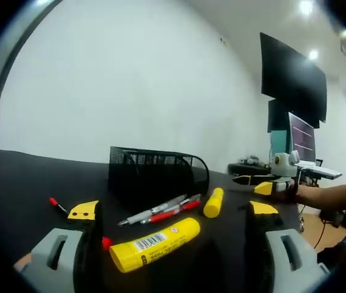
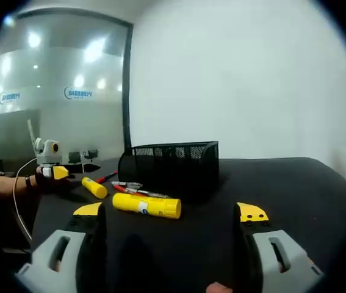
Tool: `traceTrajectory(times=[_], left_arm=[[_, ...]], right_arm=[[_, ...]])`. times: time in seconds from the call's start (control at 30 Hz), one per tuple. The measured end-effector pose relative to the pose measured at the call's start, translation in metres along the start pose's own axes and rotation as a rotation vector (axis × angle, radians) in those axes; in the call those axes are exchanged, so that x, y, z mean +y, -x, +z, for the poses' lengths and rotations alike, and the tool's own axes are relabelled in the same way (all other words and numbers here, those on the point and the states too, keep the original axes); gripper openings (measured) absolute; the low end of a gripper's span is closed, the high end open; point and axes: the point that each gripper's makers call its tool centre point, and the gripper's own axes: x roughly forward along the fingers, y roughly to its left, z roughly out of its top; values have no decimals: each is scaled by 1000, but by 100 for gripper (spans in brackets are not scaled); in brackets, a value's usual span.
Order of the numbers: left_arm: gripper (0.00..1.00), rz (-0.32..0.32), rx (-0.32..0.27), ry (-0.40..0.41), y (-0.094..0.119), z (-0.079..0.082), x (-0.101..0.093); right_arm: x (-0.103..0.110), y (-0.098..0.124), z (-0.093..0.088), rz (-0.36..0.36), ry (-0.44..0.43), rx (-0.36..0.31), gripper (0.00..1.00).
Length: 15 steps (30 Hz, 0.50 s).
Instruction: Pick up pens and glue sticks and place them into the holder.
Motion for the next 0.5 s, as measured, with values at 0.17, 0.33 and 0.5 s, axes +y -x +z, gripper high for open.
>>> traceTrajectory(times=[0.17, 0.33, 0.5], left_arm=[[96, 2, 1, 0, 0, 0, 0], [96, 3, -7, 6, 1, 1, 0], [96, 3, -9, 6, 1, 2, 1]], right_arm=[[-2, 0, -1, -5, 2, 4, 80], [-3, -1, -1, -10, 3, 8, 79], [-3, -1, -3, -14, 9, 15, 78]])
